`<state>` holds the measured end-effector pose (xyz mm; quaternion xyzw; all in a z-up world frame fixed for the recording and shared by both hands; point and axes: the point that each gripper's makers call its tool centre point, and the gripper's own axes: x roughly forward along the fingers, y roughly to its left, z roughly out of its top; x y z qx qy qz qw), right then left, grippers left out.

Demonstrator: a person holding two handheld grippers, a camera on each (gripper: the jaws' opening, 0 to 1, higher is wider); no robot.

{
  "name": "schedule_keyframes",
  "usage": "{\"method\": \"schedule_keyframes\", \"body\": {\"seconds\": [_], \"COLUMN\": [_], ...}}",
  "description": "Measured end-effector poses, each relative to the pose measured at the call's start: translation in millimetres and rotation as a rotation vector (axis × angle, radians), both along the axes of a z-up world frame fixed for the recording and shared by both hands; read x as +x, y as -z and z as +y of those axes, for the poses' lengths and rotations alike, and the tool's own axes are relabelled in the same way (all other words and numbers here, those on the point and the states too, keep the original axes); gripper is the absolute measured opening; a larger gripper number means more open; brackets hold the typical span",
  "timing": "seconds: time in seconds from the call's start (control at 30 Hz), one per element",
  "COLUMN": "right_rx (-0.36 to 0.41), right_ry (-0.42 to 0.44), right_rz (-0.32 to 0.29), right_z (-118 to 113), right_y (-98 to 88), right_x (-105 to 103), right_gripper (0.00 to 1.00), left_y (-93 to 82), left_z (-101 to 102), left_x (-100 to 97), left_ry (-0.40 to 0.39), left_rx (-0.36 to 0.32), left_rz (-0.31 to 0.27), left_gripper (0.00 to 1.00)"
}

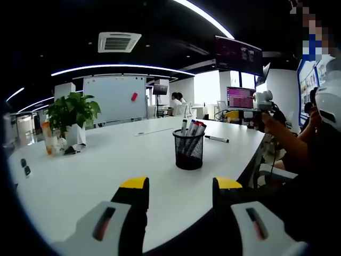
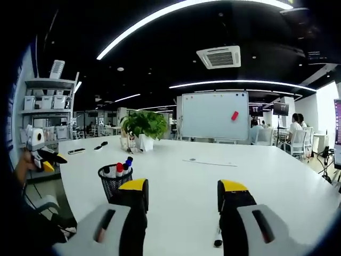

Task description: Pick up the whiteboard markers from the pen holder and place them facing the whiteboard neatly

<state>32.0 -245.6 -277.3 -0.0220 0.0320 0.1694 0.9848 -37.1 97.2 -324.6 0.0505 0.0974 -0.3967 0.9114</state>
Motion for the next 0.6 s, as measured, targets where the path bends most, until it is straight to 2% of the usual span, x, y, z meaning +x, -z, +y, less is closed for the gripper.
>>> {"method": "schedule_keyframes", "body": {"seconds": [0.1,0.23,0.6], "right_rx": [0.014,0.048,0.039], "right_ry": [0.011,-0.018,-0.078], "right_rz": [-0.025,-0.027,-0.014], "right_z": [-1,8,25], "right_y": [-7.7,-14.4,-14.5], "right_x": [0,0,-2], "right_gripper": [0.45,0.41,0.43], "left_y": [0.8,0.9,0.8], "left_z": [1,3,8], "left_x": [0.3,1.0,1.9], "left_ry": [-0.003,-0.006,-0.019], "left_rx": [0.001,0.001,-0.005], "left_rz": [0.001,0.002,0.002], "left_gripper": [0.49,0.49,0.49]}}
